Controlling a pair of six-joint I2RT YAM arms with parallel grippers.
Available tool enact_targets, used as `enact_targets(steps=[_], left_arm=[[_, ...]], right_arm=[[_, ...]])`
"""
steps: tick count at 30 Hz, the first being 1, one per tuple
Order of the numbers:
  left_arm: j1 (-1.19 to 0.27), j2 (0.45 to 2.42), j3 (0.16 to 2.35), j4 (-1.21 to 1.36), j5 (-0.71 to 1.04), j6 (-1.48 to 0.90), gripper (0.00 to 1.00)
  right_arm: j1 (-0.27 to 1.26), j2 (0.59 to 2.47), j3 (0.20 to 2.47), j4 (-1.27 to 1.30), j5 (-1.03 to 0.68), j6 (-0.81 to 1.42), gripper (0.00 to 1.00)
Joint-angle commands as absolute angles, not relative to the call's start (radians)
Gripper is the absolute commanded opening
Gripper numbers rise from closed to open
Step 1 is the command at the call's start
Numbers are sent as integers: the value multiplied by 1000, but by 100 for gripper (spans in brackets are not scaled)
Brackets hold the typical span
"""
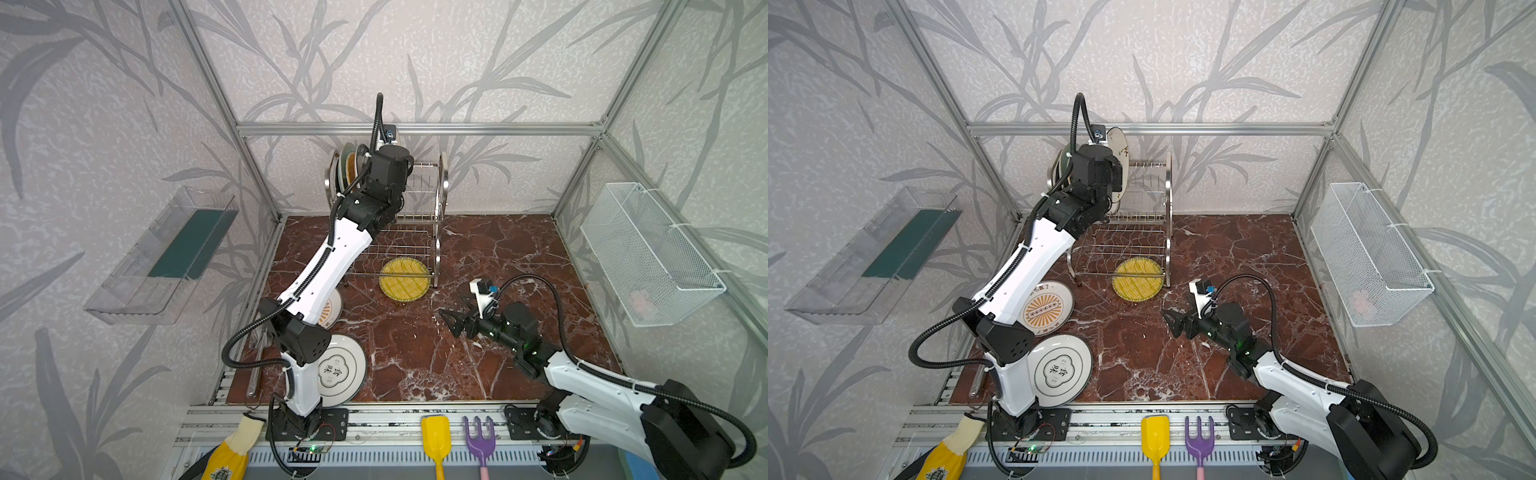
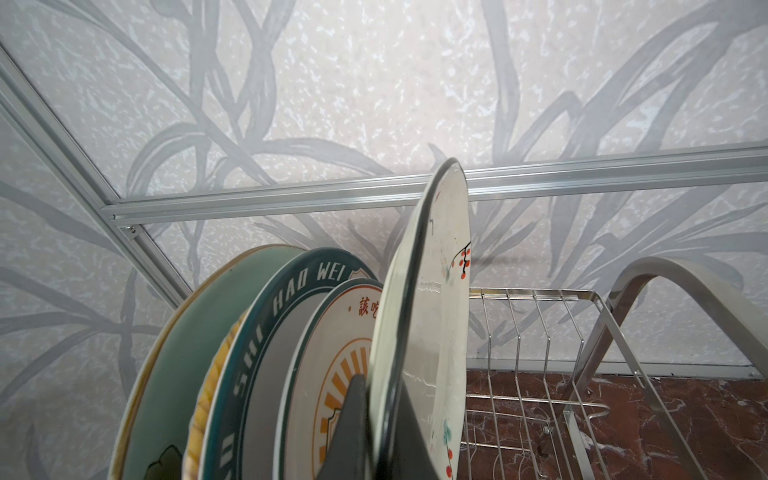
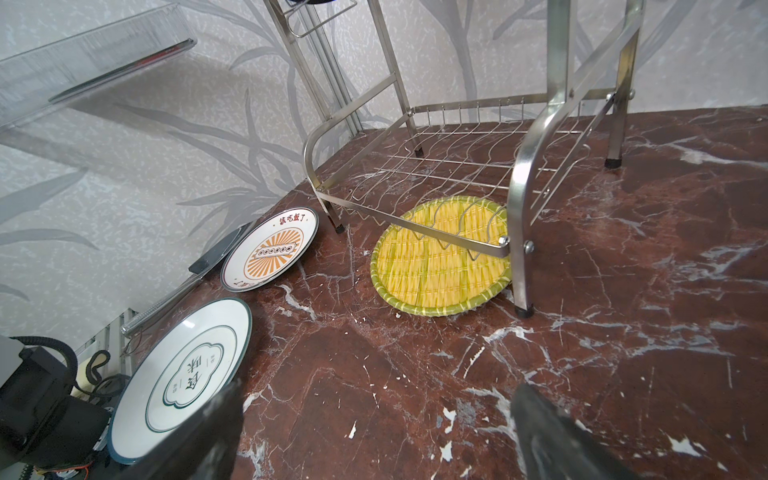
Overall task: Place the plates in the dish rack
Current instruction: 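Lower the berry-sprig plate into the rack's upper tier with the left gripper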
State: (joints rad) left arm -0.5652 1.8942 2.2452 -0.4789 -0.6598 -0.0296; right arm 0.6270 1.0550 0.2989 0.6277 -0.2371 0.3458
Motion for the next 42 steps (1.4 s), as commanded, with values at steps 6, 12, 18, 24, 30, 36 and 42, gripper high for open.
enact_targets(steps=[6,12,18,24,30,36,42], left_arm=[[-560,1886,2311,-398,-730,-65,0],[-558,1898,2302,-415,-708,-78,0],[-559,1903,2293,-437,-696,-86,0],[-564,1888,2265,-457,-694,-101,0],[-575,1885,2260,-494,-705,-112,0],[-604,1883,2258,-502,-734,-100,0],[-640,1887,2259,-510,-785,-82,0]], right_arm=[[635,1064,321,660,-244,333,99],[635,1067,323,658,-243,333,99],[635,1066,324,652,-238,332,99],[635,1071,326,649,-235,331,99],[634,1080,329,648,-238,334,99],[634,1080,331,643,-238,336,99],[634,1079,332,641,-236,337,99]])
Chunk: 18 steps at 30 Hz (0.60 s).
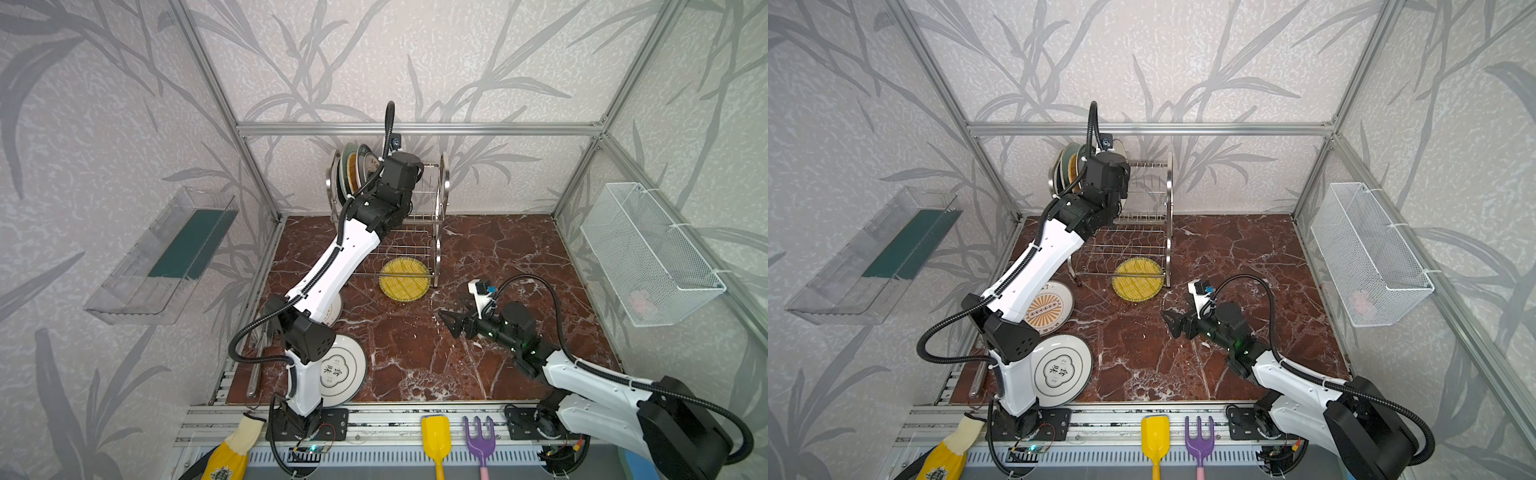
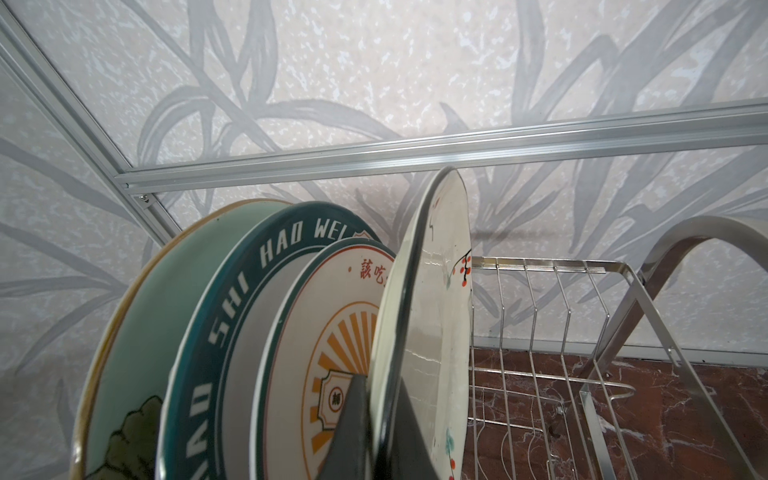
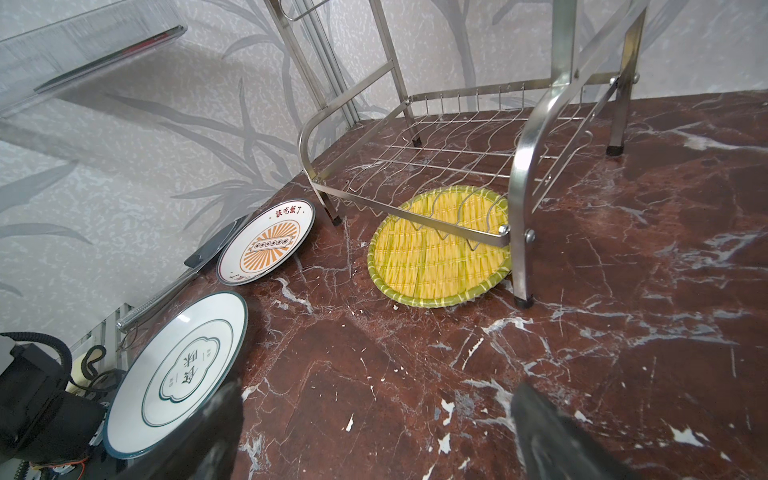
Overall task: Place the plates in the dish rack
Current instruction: 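Lower the berry-sprig plate into the rack's upper tier with the left gripper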
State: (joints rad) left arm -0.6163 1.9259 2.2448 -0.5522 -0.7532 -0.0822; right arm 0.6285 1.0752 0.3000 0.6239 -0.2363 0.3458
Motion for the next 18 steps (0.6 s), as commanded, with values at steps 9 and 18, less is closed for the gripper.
enact_targets(steps=[9,18], left_arm=[[-656,1878,2227,-535,-793,-119,1],[-656,1840,2170,-508,-795,-122,18]], right_arm=[[634,1077,333,631,-232,336,99],[634,1080,335,631,-230,337,99]])
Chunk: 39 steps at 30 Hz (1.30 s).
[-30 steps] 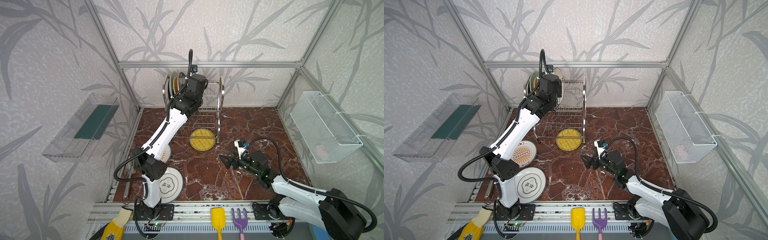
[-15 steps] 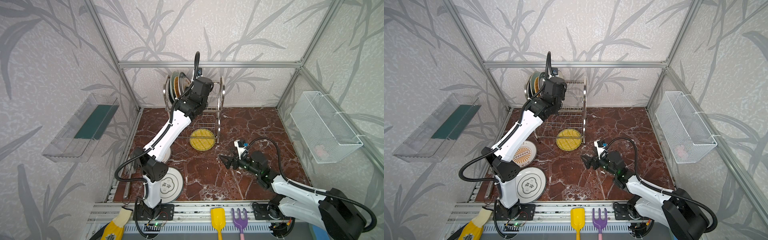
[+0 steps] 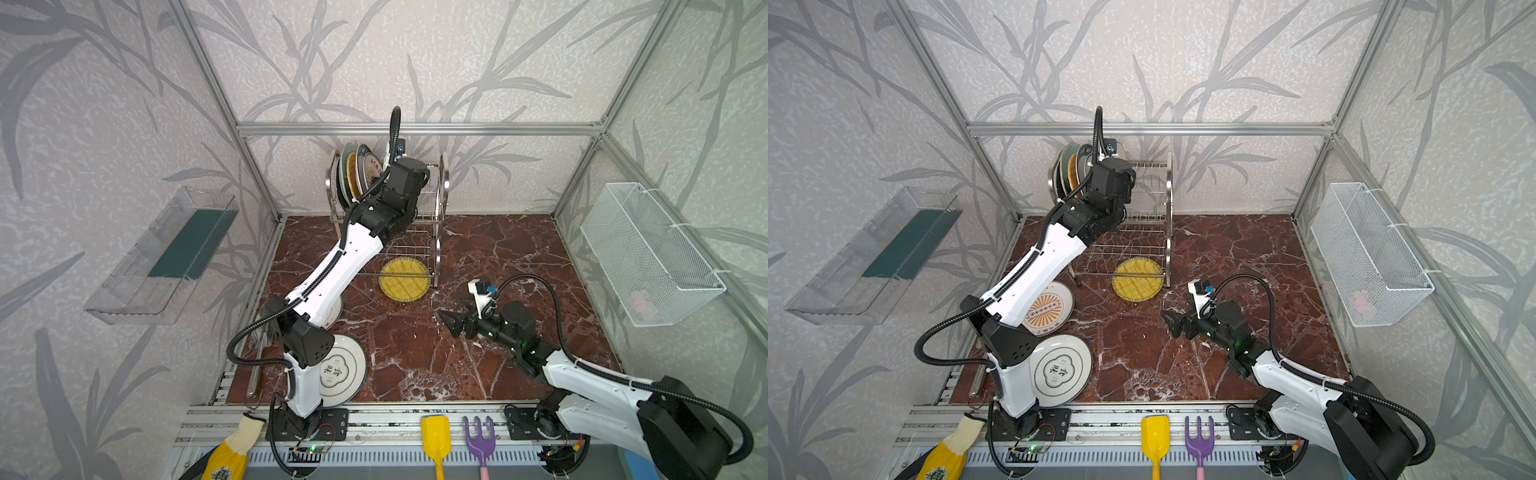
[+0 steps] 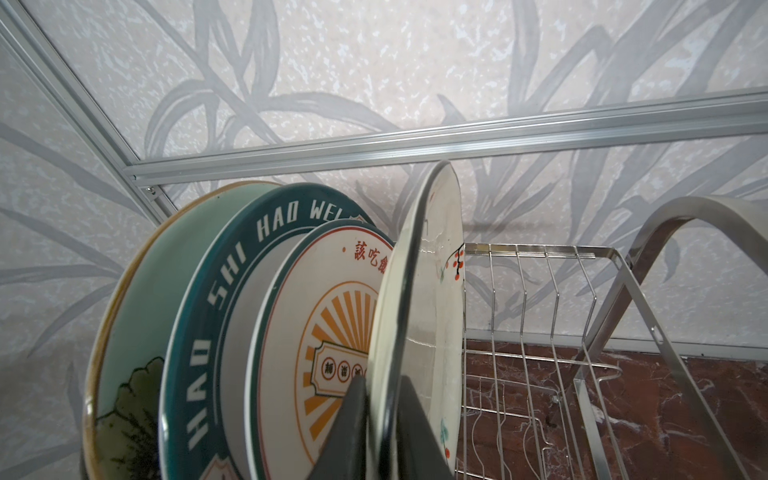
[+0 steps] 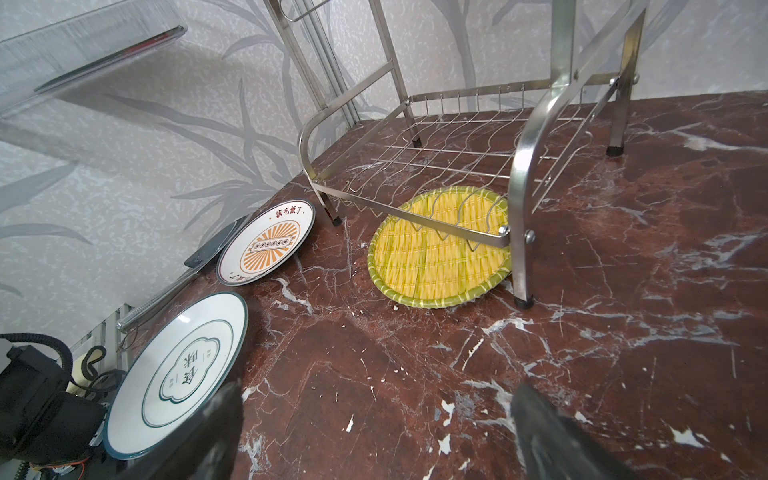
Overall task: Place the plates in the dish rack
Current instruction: 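Lower the berry-sprig plate into the rack's upper tier with the left gripper, then open the left gripper and draw it back toward the table front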
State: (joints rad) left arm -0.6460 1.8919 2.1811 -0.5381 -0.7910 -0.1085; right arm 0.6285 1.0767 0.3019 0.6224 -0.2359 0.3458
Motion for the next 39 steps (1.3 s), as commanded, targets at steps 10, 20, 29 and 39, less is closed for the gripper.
enact_targets(steps=[10,20,29,39], left_arm=[[-654,1825,2177,-499,-816,-95,28],[-651,1798,2190,-500,-806,-76,39],[-636,1792,2313,-668,-652,-158,48],[-616,1404,1887,-642,-223,-327,91]], right_arm=[[634,1077,334,632,-231,339,99],[634,1068,332,619,-211,340,99],[634,1064,334,604,-186,341,99],[634,1084,337,603,-113,386,99]])
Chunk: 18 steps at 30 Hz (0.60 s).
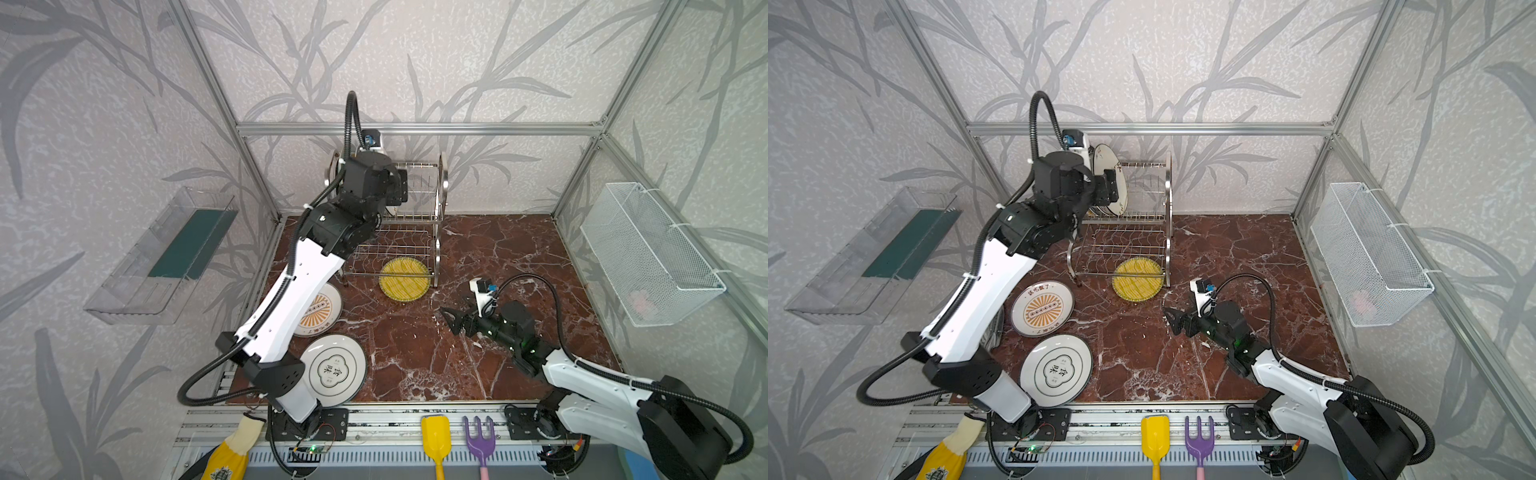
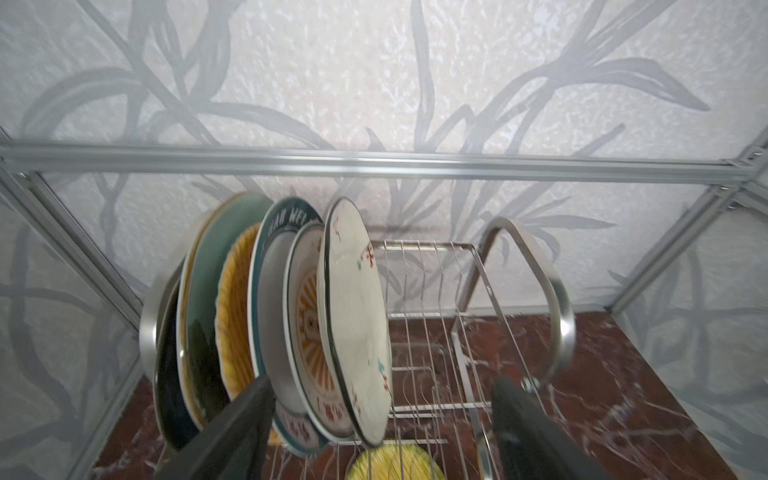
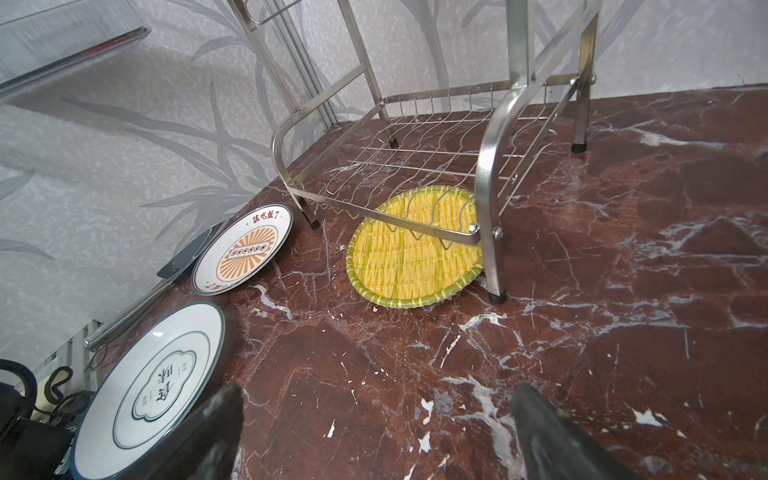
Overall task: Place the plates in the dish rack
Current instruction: 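Open the left gripper and draw it back toward the table front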
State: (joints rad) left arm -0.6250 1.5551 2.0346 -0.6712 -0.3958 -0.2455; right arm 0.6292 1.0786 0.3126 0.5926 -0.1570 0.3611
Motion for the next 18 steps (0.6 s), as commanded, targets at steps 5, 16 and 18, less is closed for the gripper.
enact_targets(steps=[5,16,18], left_arm=[[-598,1056,1485,-522,-98,-414,99],[-592,564,934,-644,77,-515,99],[-582,541,851,-619,128,-537,99]], right_arm=[[634,1100,327,623,-70,432,99],[636,1072,370,443,11,646,99],[650,1083,384,398,26,741,99]])
